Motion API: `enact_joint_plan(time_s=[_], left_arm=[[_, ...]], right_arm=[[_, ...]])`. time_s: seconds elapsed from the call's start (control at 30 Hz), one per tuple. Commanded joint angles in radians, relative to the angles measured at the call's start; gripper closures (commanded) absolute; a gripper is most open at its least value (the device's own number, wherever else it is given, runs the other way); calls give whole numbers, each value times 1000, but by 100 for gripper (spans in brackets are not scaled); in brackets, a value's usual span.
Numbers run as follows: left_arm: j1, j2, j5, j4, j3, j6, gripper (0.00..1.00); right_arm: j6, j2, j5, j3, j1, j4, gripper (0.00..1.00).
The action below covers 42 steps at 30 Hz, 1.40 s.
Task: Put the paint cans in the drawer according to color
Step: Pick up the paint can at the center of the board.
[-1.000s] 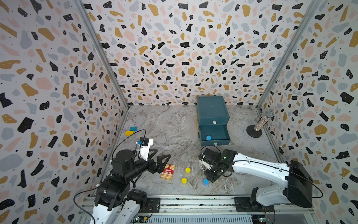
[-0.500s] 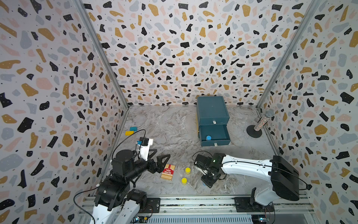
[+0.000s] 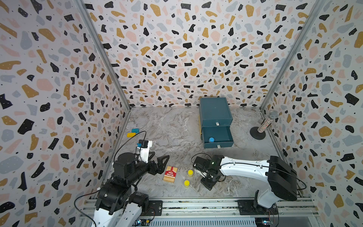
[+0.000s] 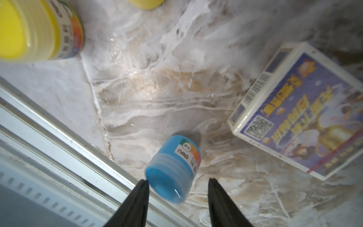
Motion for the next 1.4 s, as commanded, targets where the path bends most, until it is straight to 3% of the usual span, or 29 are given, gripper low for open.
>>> enact_joint_plan(time_s=[0.0, 0.23, 0.47, 0.7, 0.87, 1.13, 1.37], left_arm=[[8, -8, 1, 18, 15, 4, 2], [8, -8, 9, 18, 15, 6, 3], [8, -8, 10, 19, 15, 6, 3], [7, -11, 18, 18, 17, 8, 3], [8, -10, 21, 19, 18, 9, 3], [8, -11, 21, 18, 18, 9, 3], [7, -13, 24, 19, 19, 9, 2]], right_arm=[[4, 5, 0, 21, 7, -5, 46], [9, 23, 65, 41, 6, -14, 47], [26, -50, 16, 41, -48, 0, 66], [56, -45, -45, -6, -130, 40, 77], [98, -106, -80, -30, -159, 82, 77], [201, -215, -251, -127, -220, 182, 76], [371, -322, -413, -345, -265, 368, 76]])
